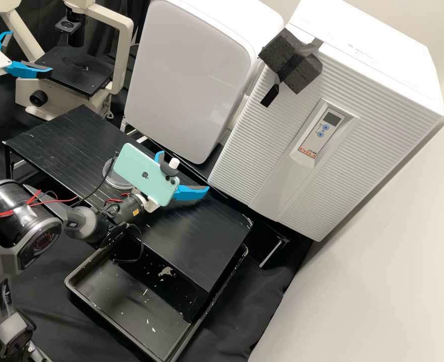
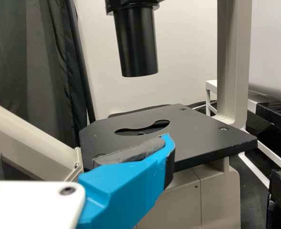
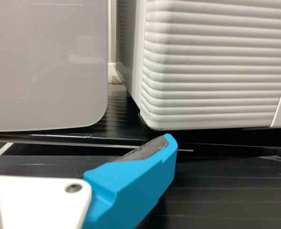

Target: Place the petri dish on the microscope

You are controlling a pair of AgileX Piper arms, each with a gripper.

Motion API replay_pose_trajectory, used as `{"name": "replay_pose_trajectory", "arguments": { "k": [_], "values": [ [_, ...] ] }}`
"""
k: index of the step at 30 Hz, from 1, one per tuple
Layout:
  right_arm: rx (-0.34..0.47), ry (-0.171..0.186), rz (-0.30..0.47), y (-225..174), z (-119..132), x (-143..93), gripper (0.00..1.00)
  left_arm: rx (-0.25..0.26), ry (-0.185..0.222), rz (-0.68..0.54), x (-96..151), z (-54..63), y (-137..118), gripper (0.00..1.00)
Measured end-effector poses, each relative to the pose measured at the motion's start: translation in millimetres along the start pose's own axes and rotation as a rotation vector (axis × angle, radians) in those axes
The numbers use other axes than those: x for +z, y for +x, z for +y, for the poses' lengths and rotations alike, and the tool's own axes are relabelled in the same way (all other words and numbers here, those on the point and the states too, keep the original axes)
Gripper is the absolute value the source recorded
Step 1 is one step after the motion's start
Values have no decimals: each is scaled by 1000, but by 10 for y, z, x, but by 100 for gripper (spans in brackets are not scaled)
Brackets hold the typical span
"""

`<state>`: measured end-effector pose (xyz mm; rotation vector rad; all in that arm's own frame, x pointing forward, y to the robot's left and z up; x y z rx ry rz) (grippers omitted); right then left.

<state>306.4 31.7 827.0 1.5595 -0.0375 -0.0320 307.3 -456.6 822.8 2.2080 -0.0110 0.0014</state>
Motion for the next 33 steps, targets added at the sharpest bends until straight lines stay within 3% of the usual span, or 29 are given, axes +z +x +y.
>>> {"name": "replay_pose_trajectory", "arguments": {
  "k": [11, 15, 22, 33],
  "values": [
    [0, 0, 0, 0, 0, 0, 100, -3, 1, -8, 6, -6, -4, 100],
    [0, 0, 0, 0, 0, 0, 100, -14, -32, -95, 130, -28, -65, 100],
    [0, 0, 0, 0, 0, 0, 100, -8, -14, -288, 515, 35, -239, 100],
    [0, 0, 0, 0, 0, 0, 100, 35, 17, -658, 1430, 191, -433, 100]
  ]
}}
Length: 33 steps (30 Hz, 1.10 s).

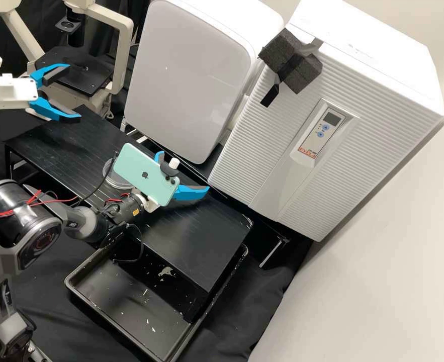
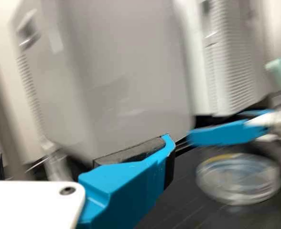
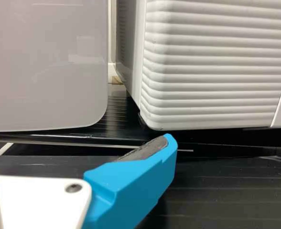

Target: Place the petri dish on the microscope

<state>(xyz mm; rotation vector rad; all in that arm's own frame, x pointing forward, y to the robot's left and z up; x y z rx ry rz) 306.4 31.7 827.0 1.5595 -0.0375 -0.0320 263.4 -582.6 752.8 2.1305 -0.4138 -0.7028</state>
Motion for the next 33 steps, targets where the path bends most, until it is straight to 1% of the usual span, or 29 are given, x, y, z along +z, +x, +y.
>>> {"name": "replay_pose_trajectory", "arguments": {
  "k": [2, 4, 7, 8, 10, 11, 12, 14, 18, 20, 22, 24, 27, 30, 33],
  "values": [
    [0, 0, 0, 0, 0, 0, 100, 5, -8, -55, 127, 16, 109, 100],
    [0, 0, 0, 0, 0, 0, 100, -9, -15, -93, 233, -16, 202, 100],
    [0, 0, 0, 0, 0, 0, 100, -68, -16, -128, 348, -96, 318, 100],
    [0, 0, 0, 0, 0, 0, 100, -92, -26, -136, 383, -134, 354, 100],
    [0, 0, 0, 0, 0, 0, 100, -127, -28, -147, 432, -205, 408, 100],
    [0, 0, 0, 0, 0, 0, 100, -155, -42, -152, 461, -261, 444, 100],
    [0, 0, 0, 0, 0, 0, 100, -166, -48, -155, 475, -279, 460, 100],
    [0, 0, 0, 0, 0, 0, 100, -204, -83, -160, 512, -348, 512, 100],
    [0, 0, 0, 0, 0, 0, 100, -245, -148, -184, 579, -468, 587, 100],
    [0, 0, 0, 0, 0, 0, 100, -264, -169, -192, 607, -502, 614, 100],
    [0, 0, 0, 0, 0, 0, 100, -289, -176, -195, 639, -545, 639, 100],
    [0, 0, 0, 0, 0, 0, 100, -305, -174, -194, 657, -567, 661, 100],
    [0, 0, 0, 0, 0, 0, 100, -311, -173, -198, 697, -568, 700, 100],
    [0, 0, 0, 0, 0, 0, 100, -322, -152, -193, 694, -566, 722, 100],
    [0, 0, 0, 0, 0, 0, 100, -320, -151, -194, 699, -560, 746, 100]
  ]
}}
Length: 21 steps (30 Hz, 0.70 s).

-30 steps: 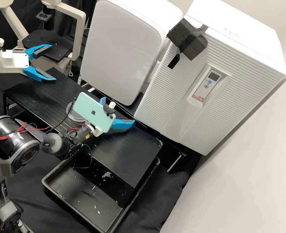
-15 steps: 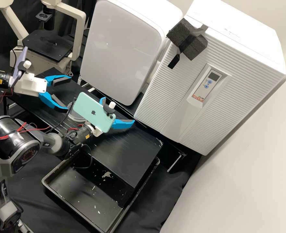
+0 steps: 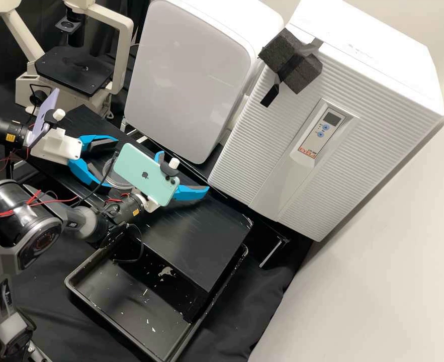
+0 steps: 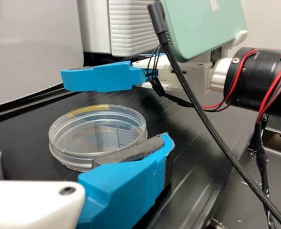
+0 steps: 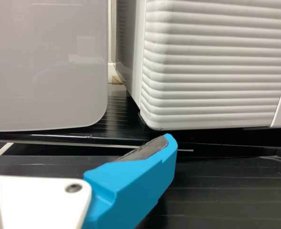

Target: Place the petri dish on the microscope

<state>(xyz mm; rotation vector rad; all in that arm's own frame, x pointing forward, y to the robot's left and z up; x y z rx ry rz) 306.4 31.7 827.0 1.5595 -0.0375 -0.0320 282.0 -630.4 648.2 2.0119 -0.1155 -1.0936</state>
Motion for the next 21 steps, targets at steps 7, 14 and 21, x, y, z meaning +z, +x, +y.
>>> {"name": "replay_pose_trajectory", "arguments": {
  "k": [7, 14, 21],
  "values": [
    [0, 0, 0, 0, 0, 0, 100, -11, -20, 2, 3, 8, 123, 100],
    [0, 0, 0, 0, 0, 0, 100, -31, -47, -16, 96, 14, 227, 100],
    [0, 0, 0, 0, 0, 0, 100, -44, -49, -28, 161, -25, 250, 100]
  ]
}}
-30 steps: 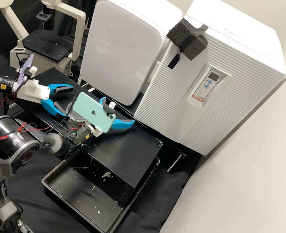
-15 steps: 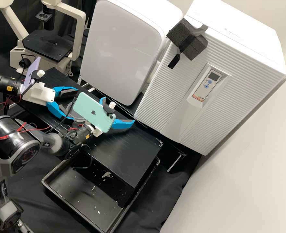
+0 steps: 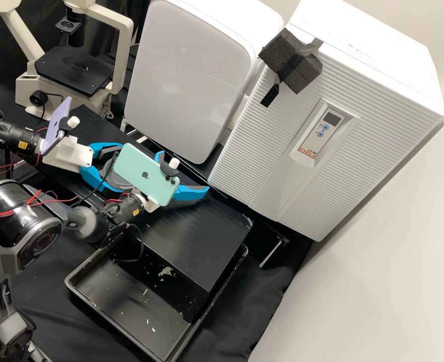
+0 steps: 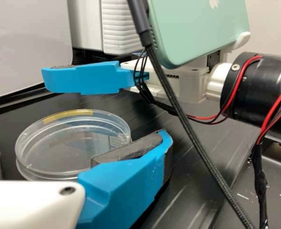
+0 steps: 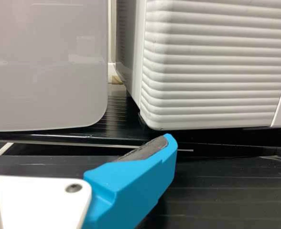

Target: Place the petri dish on the microscope

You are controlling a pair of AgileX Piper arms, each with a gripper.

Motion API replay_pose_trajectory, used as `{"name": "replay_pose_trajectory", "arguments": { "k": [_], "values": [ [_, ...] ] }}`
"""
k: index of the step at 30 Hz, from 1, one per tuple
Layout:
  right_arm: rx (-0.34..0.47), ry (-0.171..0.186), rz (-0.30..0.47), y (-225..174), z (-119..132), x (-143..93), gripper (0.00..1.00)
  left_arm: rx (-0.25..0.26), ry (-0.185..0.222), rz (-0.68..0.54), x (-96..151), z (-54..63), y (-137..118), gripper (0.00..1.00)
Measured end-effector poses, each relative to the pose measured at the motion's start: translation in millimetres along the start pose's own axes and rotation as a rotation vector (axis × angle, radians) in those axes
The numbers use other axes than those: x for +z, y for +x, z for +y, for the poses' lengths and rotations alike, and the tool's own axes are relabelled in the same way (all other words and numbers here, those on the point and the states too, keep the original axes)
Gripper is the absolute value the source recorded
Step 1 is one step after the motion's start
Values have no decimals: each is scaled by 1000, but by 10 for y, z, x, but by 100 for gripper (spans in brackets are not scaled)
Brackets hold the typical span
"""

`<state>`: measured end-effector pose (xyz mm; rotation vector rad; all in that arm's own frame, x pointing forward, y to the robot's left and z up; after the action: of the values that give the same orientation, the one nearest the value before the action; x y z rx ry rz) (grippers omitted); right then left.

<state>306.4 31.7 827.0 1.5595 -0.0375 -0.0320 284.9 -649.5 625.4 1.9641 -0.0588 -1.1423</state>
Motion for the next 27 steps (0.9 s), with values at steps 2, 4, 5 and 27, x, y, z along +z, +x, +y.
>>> {"name": "replay_pose_trajectory", "arguments": {
  "k": [2, 4, 5, 27],
  "values": [
    [0, 0, 0, 0, 0, 0, 100, 0, -2, 1, -2, -3, 2, 100],
    [0, 0, 0, 0, 0, 0, 100, 0, -2, 1, -2, -3, 2, 100],
    [0, 0, 0, 0, 0, 0, 100, 0, 0, 1, -2, -3, 2, 100],
    [0, 0, 0, 0, 0, 0, 100, 23, 1, 2, -20, -21, -9, 0]
  ]
}}
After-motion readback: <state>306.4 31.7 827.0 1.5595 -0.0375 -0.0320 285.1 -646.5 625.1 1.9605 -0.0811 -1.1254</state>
